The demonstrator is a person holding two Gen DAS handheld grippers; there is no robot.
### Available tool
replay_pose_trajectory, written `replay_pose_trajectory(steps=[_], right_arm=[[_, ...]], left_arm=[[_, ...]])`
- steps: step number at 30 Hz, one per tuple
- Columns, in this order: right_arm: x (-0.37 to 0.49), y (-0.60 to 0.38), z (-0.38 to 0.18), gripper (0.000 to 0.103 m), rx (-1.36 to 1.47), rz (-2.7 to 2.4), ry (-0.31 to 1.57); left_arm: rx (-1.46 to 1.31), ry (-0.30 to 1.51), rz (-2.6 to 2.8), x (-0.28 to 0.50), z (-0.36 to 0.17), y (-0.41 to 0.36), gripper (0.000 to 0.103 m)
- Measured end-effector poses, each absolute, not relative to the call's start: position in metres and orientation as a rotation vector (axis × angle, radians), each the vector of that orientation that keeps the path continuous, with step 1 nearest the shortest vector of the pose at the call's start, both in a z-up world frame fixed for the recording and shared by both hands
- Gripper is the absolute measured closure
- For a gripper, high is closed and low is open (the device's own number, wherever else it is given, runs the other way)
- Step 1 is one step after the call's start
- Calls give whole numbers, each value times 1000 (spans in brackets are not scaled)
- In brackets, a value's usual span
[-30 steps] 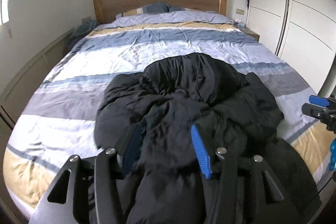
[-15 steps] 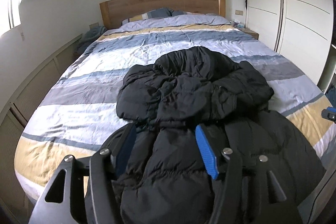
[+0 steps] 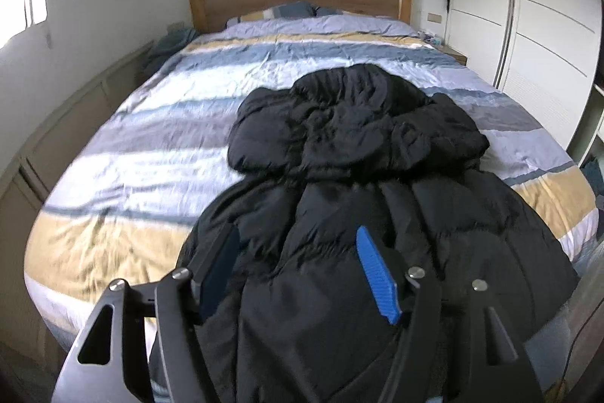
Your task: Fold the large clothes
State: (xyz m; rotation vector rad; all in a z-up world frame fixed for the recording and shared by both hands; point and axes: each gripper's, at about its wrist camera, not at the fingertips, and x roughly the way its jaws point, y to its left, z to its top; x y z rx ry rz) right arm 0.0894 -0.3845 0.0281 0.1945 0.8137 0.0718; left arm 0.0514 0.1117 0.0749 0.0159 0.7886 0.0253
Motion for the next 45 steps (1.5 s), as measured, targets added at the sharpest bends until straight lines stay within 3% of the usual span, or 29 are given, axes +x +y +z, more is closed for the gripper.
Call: replay_pose_trajectory(steps=[5,13,23,29,35,45], right_arm=[[77,-397,23,0,226,79,836],[80,-403,-32,0,316,109,972],[99,-403,-71,0,443,148,1055],[113,-398,-84,0,468,203,1119],[127,-393,-106,0,511,291,1223],[120,-374,-120,0,596,500,1266]], left_arm=[[-79,869,77,37,51,163,39],[-163,1034,192,28,-3,244,39],[-501,1074,101,30,-48,317,39],[-681,1136,-92,34,-86,317,39],[-924,1088,-270,25,-109,320,37],[-973,1062,-433,29,-99,294,37]])
